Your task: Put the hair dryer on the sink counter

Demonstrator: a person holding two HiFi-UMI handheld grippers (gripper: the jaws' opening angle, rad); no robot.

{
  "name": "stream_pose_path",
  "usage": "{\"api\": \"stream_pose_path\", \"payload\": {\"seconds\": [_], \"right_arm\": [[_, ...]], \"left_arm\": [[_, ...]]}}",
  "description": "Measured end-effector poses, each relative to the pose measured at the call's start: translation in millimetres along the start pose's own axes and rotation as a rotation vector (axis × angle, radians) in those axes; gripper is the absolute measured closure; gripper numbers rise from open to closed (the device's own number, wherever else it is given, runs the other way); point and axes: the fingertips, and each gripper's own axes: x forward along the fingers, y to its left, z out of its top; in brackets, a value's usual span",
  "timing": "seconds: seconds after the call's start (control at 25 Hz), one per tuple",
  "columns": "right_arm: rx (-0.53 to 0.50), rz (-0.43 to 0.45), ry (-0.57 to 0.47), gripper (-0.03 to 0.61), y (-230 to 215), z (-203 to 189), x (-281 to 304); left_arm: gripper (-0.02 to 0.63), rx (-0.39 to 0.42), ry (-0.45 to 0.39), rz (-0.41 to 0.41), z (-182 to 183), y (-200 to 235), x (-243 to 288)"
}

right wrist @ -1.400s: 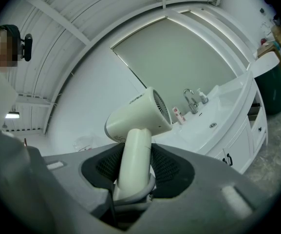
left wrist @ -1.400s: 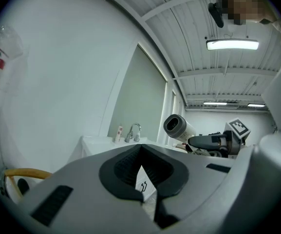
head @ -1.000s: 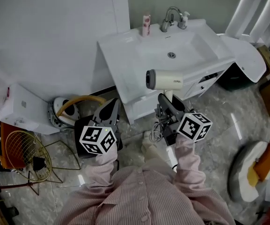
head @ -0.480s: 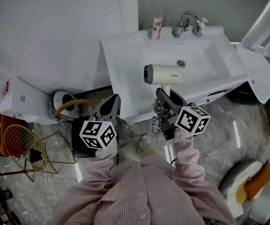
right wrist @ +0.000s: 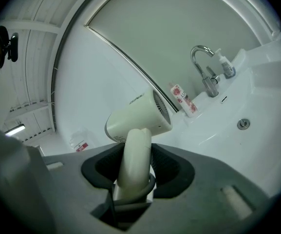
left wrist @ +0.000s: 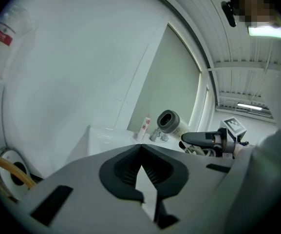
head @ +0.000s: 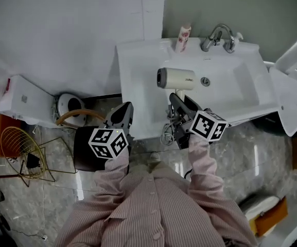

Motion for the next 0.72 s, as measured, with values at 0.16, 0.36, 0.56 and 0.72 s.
{"api": "stream_pose_path", "payload": {"seconds": [0.16, 0.36, 0.56, 0.72], "right_arm": [[0.015, -0.003, 0.033, 0.408, -11, 2, 21], [0.026, -0.01, 0.073, 0.408, -25, 0, 51], [0.024, -0.045, 0.131, 0.408, -42, -10, 83], [0.012, -0.071, 0.19, 0.408, -56, -19, 111]], "left_arm": [[0.617, -0.018, 0.017, 0.021, 0, 9, 11], [0.617, -0.044, 0.05, 0.039, -6, 26, 29], [0.616, -0.08, 0.094, 0.036, -15, 42, 47], [0.617, -0.107, 0.137, 0.034, -23, 57, 65]]}}
